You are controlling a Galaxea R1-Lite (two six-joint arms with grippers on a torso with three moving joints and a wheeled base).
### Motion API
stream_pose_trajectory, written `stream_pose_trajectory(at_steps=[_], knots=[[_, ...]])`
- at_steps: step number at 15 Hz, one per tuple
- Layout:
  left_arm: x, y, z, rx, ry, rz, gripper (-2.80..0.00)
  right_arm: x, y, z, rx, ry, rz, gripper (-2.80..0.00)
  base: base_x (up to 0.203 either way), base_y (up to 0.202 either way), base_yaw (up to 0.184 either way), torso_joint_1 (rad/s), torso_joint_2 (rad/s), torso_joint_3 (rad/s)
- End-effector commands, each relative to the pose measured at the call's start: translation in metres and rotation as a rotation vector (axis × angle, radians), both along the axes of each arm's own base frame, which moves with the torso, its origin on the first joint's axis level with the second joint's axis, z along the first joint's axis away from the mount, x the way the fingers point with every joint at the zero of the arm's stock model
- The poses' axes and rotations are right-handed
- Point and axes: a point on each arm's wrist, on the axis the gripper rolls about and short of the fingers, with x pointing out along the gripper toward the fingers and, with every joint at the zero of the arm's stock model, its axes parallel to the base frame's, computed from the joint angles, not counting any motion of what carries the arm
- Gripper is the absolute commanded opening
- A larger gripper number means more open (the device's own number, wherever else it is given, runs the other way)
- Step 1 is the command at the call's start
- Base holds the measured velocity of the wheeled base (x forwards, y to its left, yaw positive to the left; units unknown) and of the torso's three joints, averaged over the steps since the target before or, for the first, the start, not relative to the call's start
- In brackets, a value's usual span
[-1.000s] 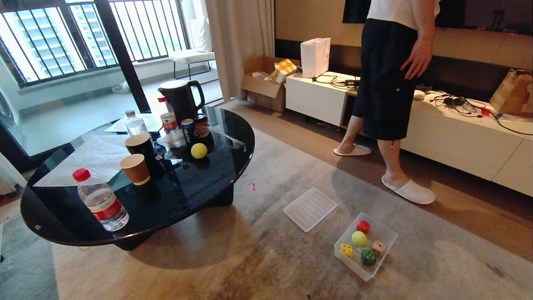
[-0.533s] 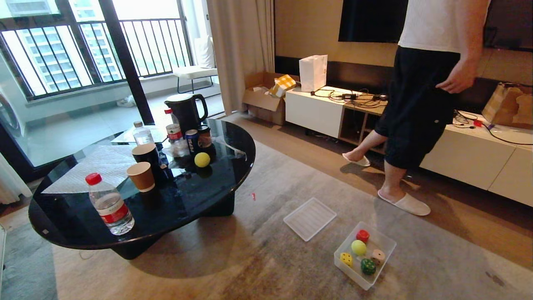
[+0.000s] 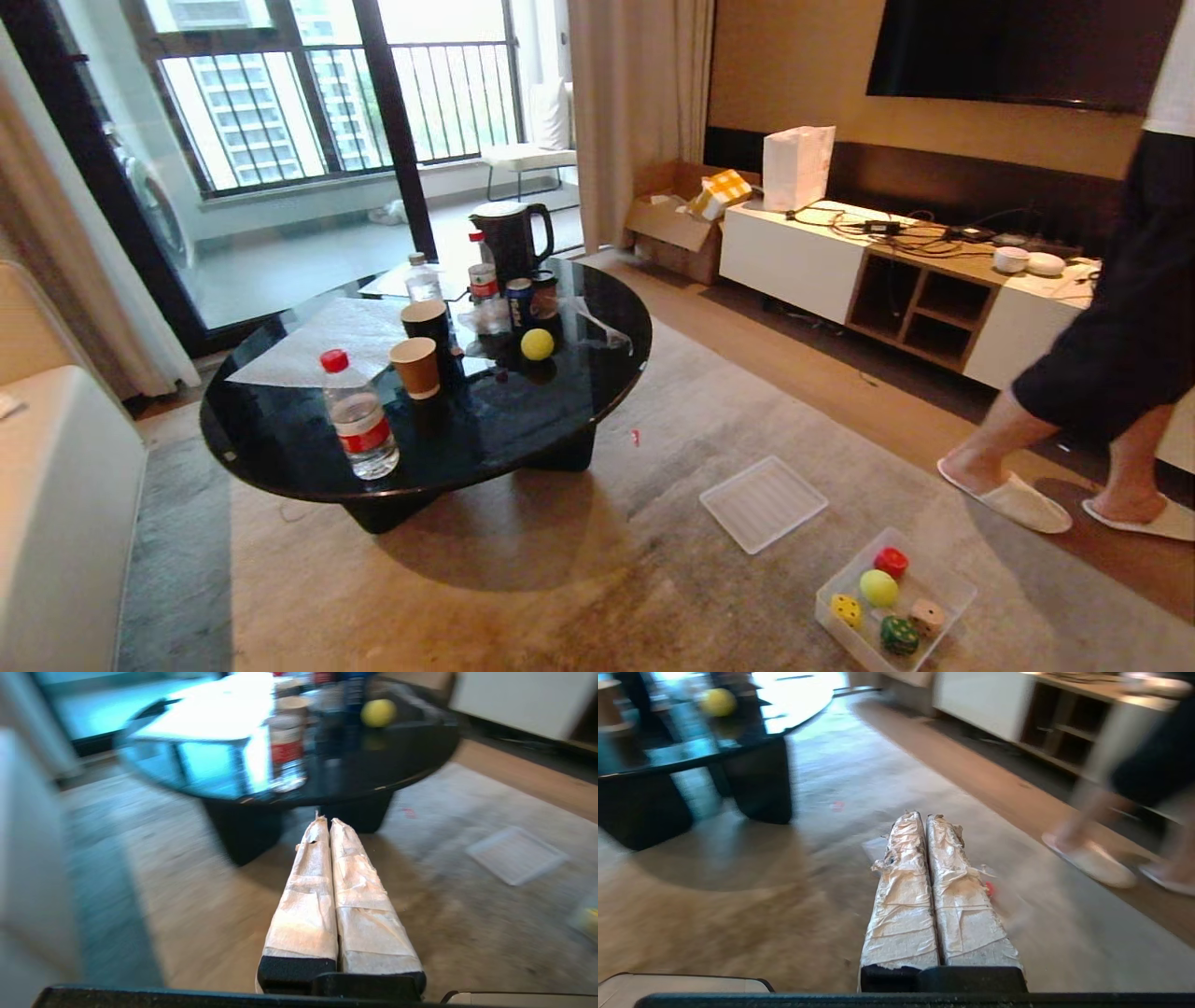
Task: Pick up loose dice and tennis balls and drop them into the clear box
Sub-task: Pick up the ball on the table
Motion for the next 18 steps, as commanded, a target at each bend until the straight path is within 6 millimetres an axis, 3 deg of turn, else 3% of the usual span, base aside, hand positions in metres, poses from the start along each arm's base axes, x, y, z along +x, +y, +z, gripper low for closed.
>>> stream_pose_trajectory(at_steps=[1, 13, 18], knots=[[0.0001, 0.0000, 0.0001, -0.001, 0.000, 0.001, -2.80, 0.0003, 0.0000, -0.0001, -0.001, 0.001, -0.001, -2.80, 0.003, -0.009, 0.169, 0.002, 0.00, 0.005], [0.0000, 0.0000, 0.0001, -0.002, -0.001, 0.001, -2.80, 0.0002, -0.0001, -0.0002, 0.002, 0.000, -0.002, -2.80, 0.000, -0.008, 0.163, 0.002, 0.00, 0.003], [0.0000, 0.0000, 0.0001, -0.024, -0.001, 0.002, -2.80, 0.0001, 0.0000, -0.0002, 0.001, 0.000, -0.001, -2.80, 0.000, -0.001, 0.040, 0.000, 0.00, 0.000]])
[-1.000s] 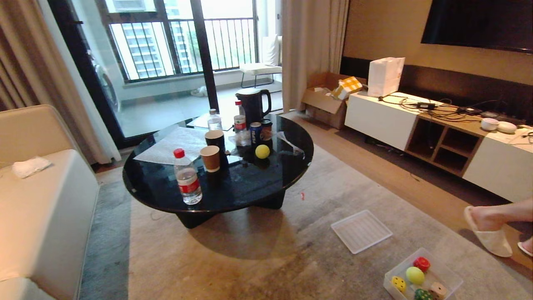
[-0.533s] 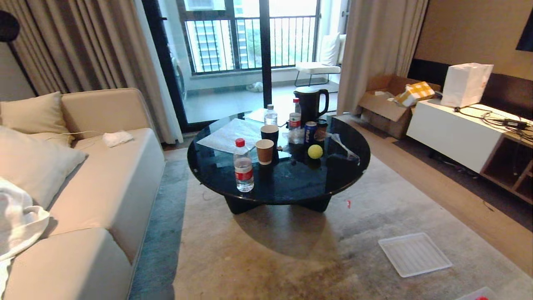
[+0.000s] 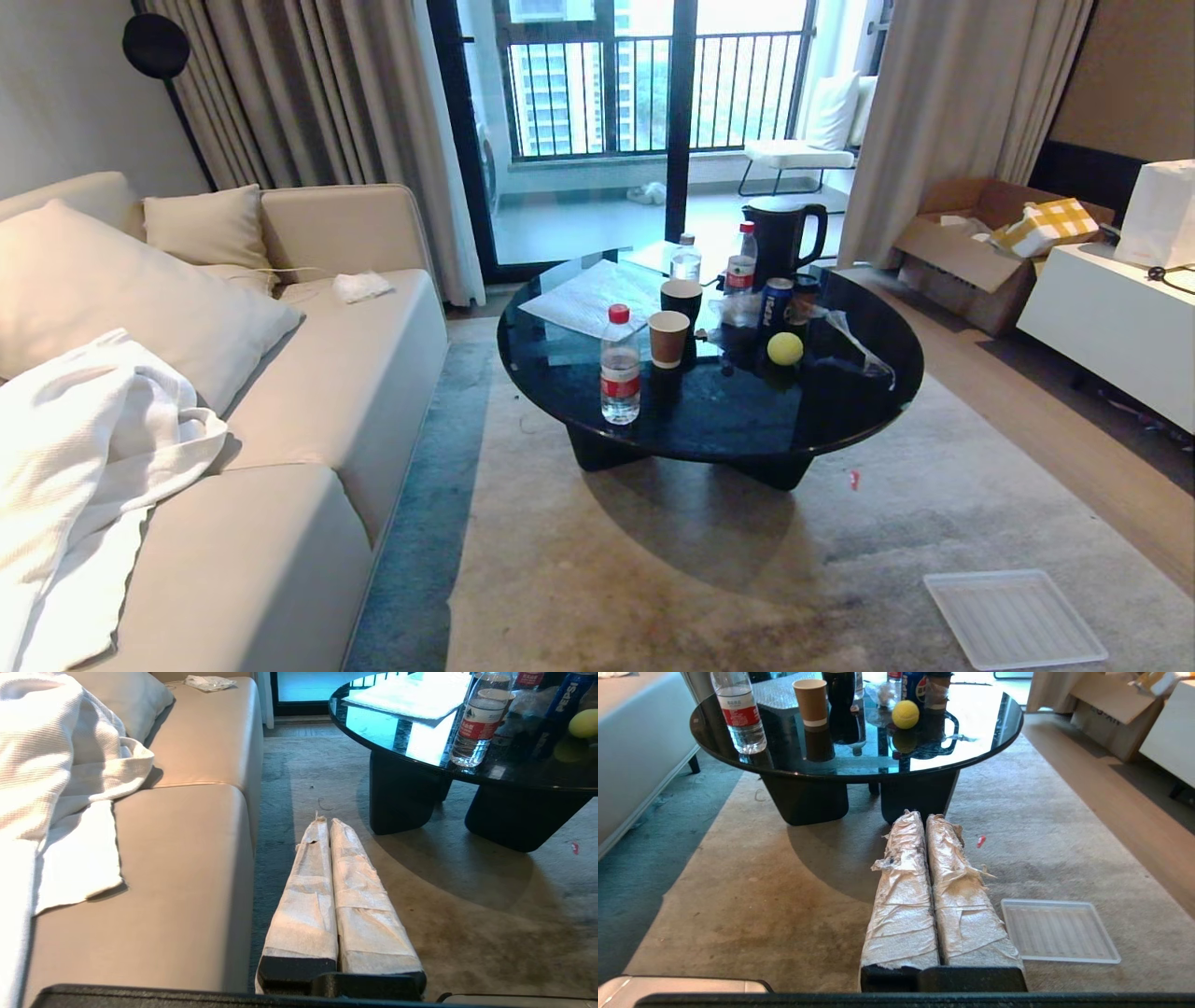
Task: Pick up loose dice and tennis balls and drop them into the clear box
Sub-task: Pick up the ball on the table
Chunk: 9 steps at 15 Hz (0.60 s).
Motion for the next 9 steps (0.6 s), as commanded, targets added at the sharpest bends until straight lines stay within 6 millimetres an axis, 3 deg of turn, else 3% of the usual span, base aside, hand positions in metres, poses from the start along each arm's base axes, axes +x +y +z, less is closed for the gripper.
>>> stream_pose_trajectory(at_steps=[1, 9], knots=[[0.0000, 0.0000, 0.0000, -0.003, 0.000, 0.001, -2.80, 0.0002, 0.0000, -0.0004, -0.001, 0.002, 0.001, -2.80, 0.000, 0.000, 0.000, 0.000, 0.00, 0.000], [0.0001, 0.0000, 0.0000, -0.005, 0.001, 0.001, -2.80, 0.0001, 0.0000, -0.0004, -0.001, 0.002, 0.001, -2.80, 0.169, 0.001, 0.000, 0.002, 0.00, 0.002]])
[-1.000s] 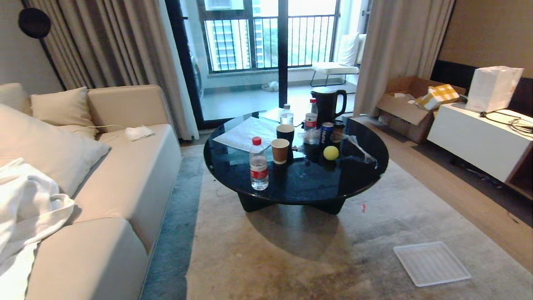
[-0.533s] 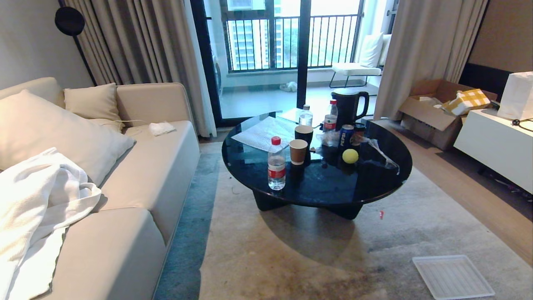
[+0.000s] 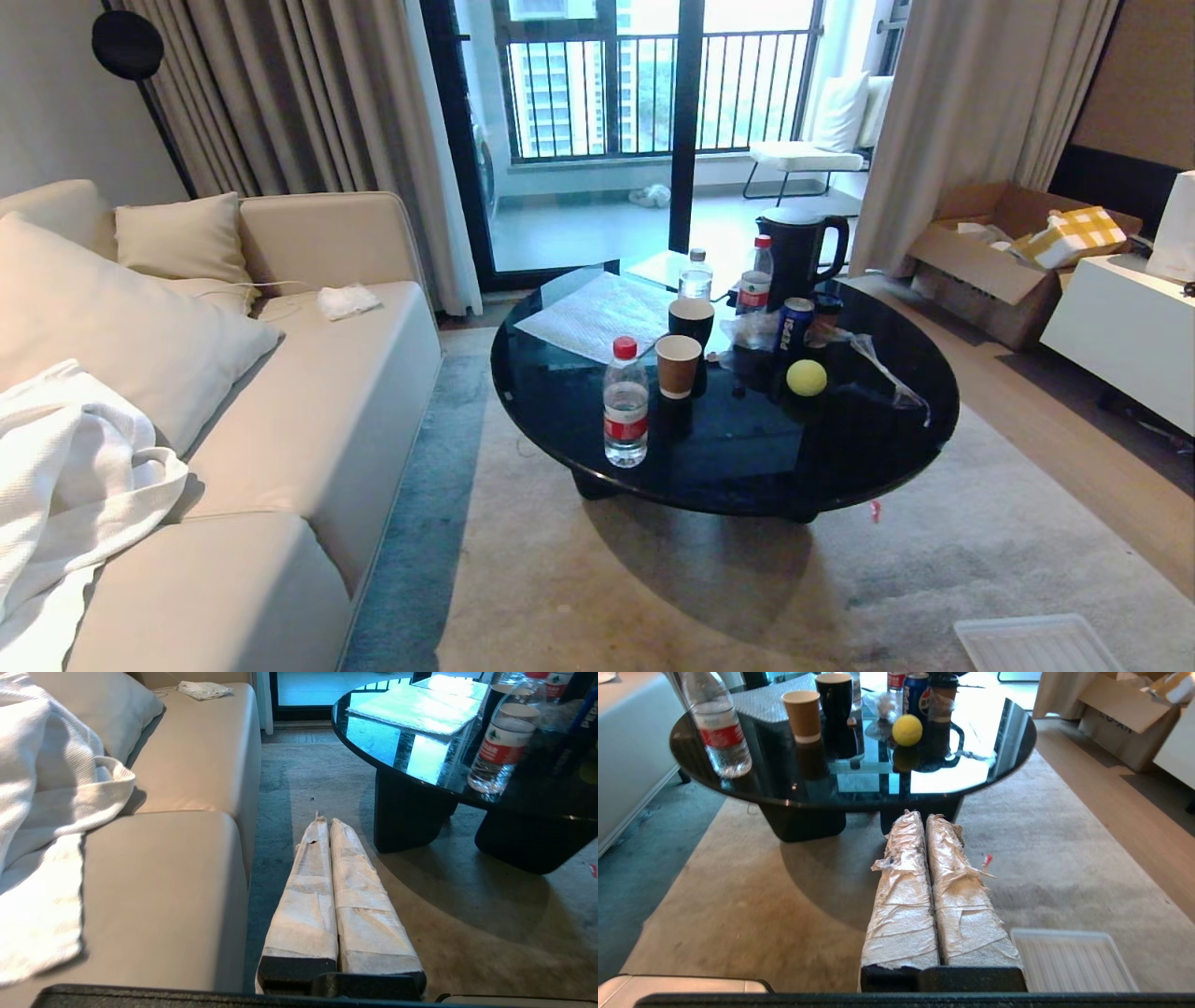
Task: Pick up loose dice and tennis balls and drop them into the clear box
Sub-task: Pick up the ball on the table
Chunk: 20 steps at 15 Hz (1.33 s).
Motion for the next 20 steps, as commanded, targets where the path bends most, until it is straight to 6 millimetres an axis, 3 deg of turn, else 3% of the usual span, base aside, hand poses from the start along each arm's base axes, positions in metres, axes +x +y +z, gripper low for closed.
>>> stream_pose_trajectory(at_steps=[1, 20], knots=[[0.0001, 0.0000, 0.0000, 0.000, 0.001, 0.001, -2.80, 0.0001, 0.0000, -0.0004, -0.001, 0.002, -0.001, -2.80, 0.186, 0.000, -0.002, 0.002, 0.00, 0.004], [0.0001, 0.0000, 0.0000, 0.000, 0.001, 0.002, -2.80, 0.0001, 0.0000, -0.0004, 0.001, 0.002, -0.001, -2.80, 0.183, 0.000, -0.001, 0.002, 0.00, 0.001]])
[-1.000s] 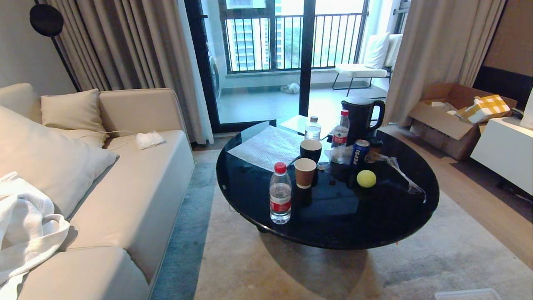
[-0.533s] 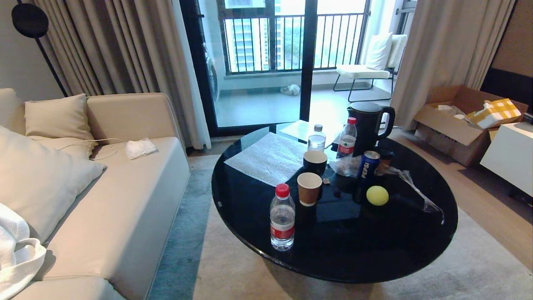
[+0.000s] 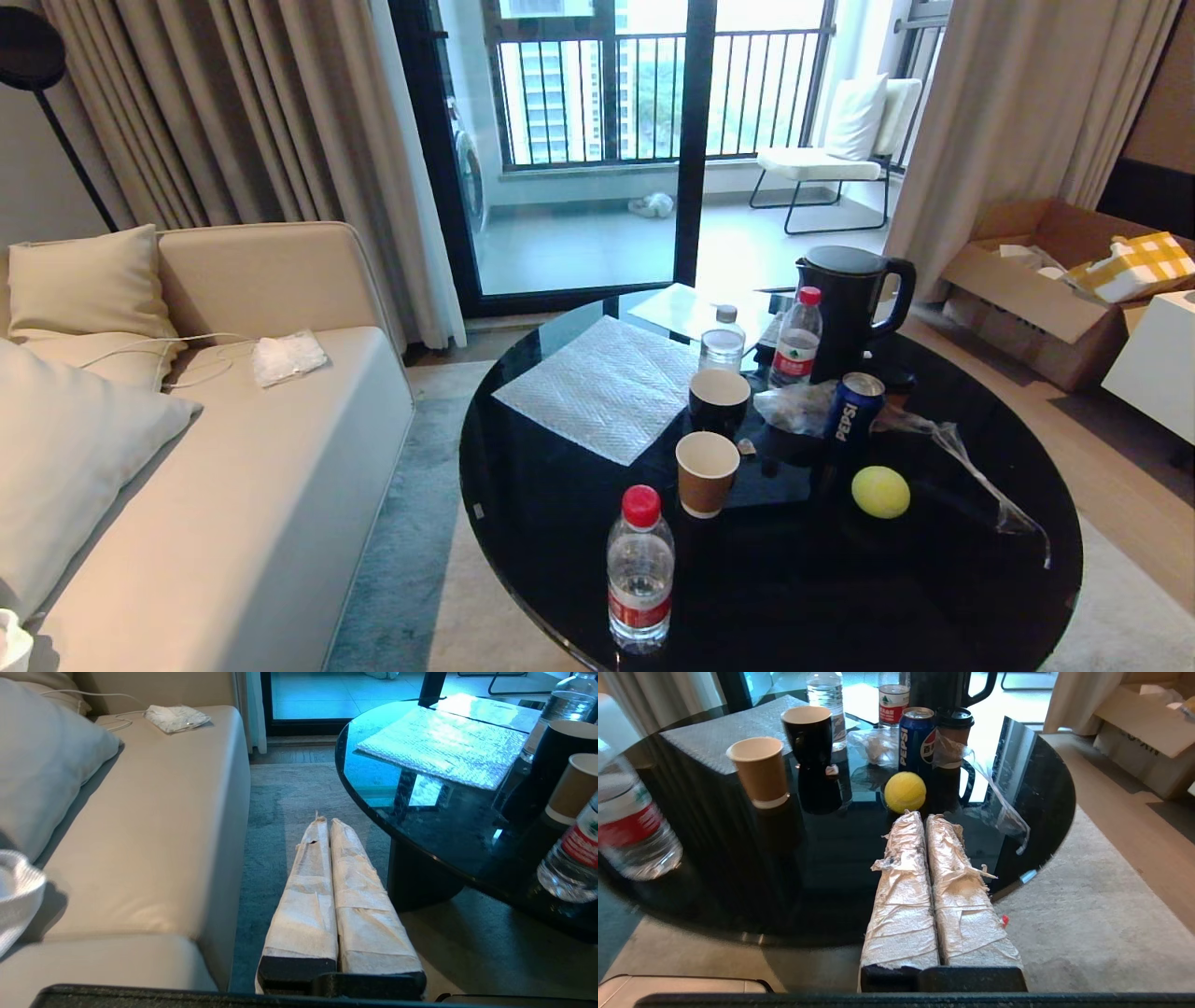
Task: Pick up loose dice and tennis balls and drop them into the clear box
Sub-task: Pick up the ball on the table
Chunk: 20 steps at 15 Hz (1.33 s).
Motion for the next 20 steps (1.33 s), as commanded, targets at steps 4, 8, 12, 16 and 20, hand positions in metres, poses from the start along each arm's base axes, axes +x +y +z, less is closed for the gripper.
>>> stream_pose_trajectory(at_steps=[4, 8, 12, 16, 20], knots=[[0.0000, 0.0000, 0.0000, 0.000, 0.000, 0.001, -2.80, 0.0002, 0.0000, -0.0004, -0.001, 0.002, 0.000, -2.80, 0.028, 0.000, -0.001, 0.000, 0.00, 0.001], [0.0000, 0.0000, 0.0000, -0.001, 0.000, 0.001, -2.80, 0.0001, 0.0000, -0.0004, -0.002, 0.001, 0.000, -2.80, 0.000, 0.000, 0.000, 0.000, 0.00, 0.000], [0.0000, 0.0000, 0.0000, -0.001, 0.000, -0.001, -2.80, 0.0001, 0.0000, -0.0004, -0.001, 0.001, 0.000, -2.80, 0.002, 0.002, -0.071, 0.003, 0.00, 0.000], [0.0000, 0.0000, 0.0000, -0.001, 0.000, 0.001, -2.80, 0.0002, 0.0000, -0.0003, -0.002, 0.003, 0.000, -2.80, 0.001, 0.005, -0.079, 0.000, 0.00, 0.003], [0.0000, 0.0000, -0.0002, -0.001, 0.002, -0.001, -2.80, 0.0001, 0.0000, -0.0004, -0.002, 0.001, 0.000, -2.80, 0.000, 0.000, 0.000, 0.000, 0.00, 0.000]])
